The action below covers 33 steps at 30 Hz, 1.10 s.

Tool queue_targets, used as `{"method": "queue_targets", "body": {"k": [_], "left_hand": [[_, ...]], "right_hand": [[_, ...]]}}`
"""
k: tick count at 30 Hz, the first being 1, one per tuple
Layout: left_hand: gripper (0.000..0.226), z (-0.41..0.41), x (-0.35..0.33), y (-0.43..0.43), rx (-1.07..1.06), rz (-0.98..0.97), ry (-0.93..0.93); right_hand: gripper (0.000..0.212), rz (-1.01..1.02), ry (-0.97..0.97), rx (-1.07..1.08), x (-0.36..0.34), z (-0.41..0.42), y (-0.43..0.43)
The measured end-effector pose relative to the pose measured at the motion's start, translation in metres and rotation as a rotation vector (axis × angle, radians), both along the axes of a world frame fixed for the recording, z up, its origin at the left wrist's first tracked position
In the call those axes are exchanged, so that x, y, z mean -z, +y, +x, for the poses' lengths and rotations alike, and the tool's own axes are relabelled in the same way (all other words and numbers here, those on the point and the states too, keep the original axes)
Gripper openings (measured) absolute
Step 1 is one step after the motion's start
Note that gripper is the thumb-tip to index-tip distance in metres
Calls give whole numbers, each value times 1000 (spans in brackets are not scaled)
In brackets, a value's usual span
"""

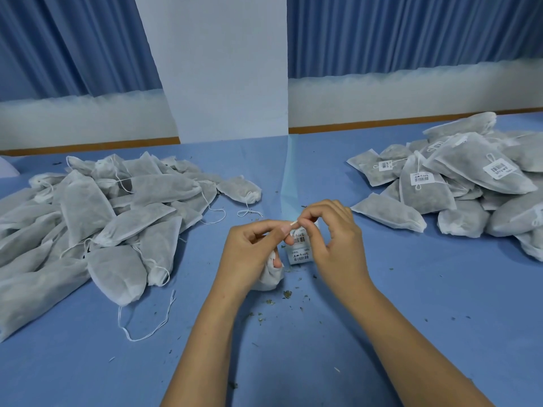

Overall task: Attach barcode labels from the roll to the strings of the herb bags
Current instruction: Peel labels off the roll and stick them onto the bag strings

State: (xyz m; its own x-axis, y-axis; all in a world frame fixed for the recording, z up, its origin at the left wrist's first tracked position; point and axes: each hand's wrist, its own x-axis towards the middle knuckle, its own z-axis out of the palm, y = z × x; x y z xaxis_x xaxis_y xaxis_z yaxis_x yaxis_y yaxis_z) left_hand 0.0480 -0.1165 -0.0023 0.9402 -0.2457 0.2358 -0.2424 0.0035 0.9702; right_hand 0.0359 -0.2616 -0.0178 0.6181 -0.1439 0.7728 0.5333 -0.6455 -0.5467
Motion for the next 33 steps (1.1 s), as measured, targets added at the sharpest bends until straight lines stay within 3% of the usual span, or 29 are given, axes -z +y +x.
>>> {"method": "queue_targets", "body": {"k": [4, 9, 13, 21, 24, 26, 28, 33], "left_hand": [[19, 1, -1, 2, 3, 11, -9], [20, 5, -3, 13, -56, -10, 25], [19, 6, -4, 23, 72, 112, 76], [18, 9, -3, 42, 154, 289, 146], [9, 13, 1, 37, -28, 328, 155], [9, 16, 4, 31, -258, 343, 129], [16, 18, 8, 26, -397, 357, 97], [31, 20, 16, 20, -462, 276, 141]], "right_hand": [[10, 10, 70, -27, -1, -1, 1], [18, 311, 174, 11, -6, 1, -9], [18, 432, 243, 2, -4, 5, -8], [16, 712, 200, -105, -9, 7, -13], [16, 732, 117, -150, -10, 2, -10], [19, 687, 58, -227, -10, -4, -3], [20, 502, 3, -284, -8, -10, 6], [12, -81, -72, -340, 3, -13, 24]]}}
